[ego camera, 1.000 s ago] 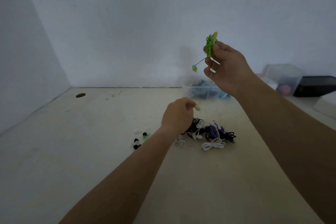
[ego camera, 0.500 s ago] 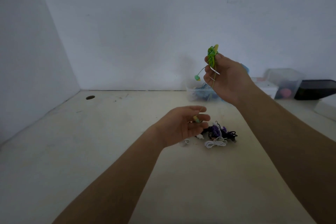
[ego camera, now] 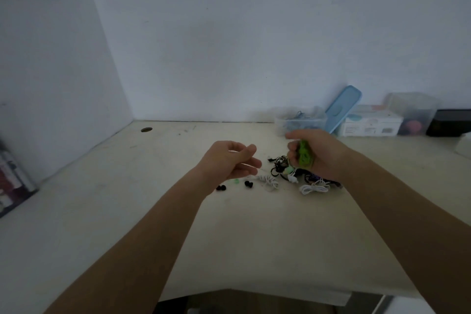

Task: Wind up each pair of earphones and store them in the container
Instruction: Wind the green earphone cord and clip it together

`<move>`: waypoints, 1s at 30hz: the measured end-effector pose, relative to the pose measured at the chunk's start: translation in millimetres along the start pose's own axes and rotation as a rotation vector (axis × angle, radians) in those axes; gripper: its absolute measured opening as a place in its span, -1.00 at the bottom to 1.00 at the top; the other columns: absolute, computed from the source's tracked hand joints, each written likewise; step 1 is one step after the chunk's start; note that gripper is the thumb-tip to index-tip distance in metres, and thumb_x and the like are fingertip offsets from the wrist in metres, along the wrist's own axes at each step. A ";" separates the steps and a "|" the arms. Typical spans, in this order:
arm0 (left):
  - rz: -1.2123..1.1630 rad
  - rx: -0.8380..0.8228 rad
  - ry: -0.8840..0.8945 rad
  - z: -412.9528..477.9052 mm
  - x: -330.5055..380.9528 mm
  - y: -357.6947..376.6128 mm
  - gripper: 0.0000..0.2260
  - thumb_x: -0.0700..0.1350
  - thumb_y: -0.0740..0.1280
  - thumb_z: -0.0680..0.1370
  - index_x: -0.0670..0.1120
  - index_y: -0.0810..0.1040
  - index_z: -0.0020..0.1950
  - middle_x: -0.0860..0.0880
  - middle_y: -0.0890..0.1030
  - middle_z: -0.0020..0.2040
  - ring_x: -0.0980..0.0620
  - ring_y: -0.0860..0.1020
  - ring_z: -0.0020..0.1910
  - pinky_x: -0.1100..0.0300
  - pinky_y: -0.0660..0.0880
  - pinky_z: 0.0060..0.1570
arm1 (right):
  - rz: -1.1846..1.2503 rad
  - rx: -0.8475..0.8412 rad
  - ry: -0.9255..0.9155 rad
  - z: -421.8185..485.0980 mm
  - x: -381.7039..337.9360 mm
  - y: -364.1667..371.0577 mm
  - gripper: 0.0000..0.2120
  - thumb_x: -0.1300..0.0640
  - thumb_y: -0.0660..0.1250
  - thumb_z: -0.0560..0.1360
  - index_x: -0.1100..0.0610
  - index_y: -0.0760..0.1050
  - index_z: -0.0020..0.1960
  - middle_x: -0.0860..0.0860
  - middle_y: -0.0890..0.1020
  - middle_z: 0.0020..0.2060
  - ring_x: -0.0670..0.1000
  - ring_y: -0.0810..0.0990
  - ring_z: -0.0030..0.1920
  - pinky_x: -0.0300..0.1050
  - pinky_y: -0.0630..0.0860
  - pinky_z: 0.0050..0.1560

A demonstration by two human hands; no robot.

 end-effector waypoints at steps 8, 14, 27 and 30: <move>-0.026 0.022 -0.011 -4.0 -11.5 0.7 -0.76 -0.03 0.33 0.61 -0.20 0.64 0.05 -0.07 0.66 -0.24 0.09 0.58 -0.33 0.29 0.51 -0.32 | -0.403 -0.111 0.009 -14.1 39.6 14.4 -0.81 0.23 0.33 0.57 0.37 0.52 0.06 0.28 0.68 -0.21 0.31 0.70 -0.15 0.02 0.58 -0.15; -0.093 -0.100 -0.033 -4.5 -11.7 14.8 -0.81 -0.17 0.25 0.65 -0.19 0.62 0.14 -0.07 0.68 -0.14 0.08 0.62 -0.24 0.29 0.57 -0.24 | -0.696 -0.107 -0.015 -14.4 33.0 8.3 -0.86 0.12 0.28 0.62 0.19 0.53 0.07 0.13 0.73 -0.14 0.14 0.73 -0.16 -0.02 0.57 -0.12; -0.114 0.046 0.039 7.0 -6.6 -0.8 -0.91 -0.20 0.44 0.53 -0.20 0.67 -0.01 -0.17 0.70 -0.16 0.02 0.67 -0.17 0.29 0.58 -0.16 | -0.653 -0.089 -0.577 -16.2 -13.0 51.7 -0.91 0.16 0.43 0.52 0.07 0.59 0.02 -0.03 0.70 -0.13 -0.02 0.69 -0.20 -0.20 0.60 -0.20; -0.056 0.031 0.018 10.1 -11.4 -7.0 -0.87 -0.14 0.42 0.55 -0.18 0.68 0.04 -0.12 0.72 -0.10 0.03 0.69 -0.14 0.26 0.58 -0.17 | -0.671 -0.045 -0.630 -9.4 -15.6 51.5 -0.95 0.20 0.41 0.53 0.09 0.65 -0.04 -0.02 0.71 -0.26 -0.07 0.66 -0.29 -0.20 0.61 -0.20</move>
Point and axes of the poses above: each hand's wrist, its own z-axis towards the middle knuckle, its own y-axis out of the palm, x = y × z, the point moved 10 cm from there along z, towards the middle knuckle
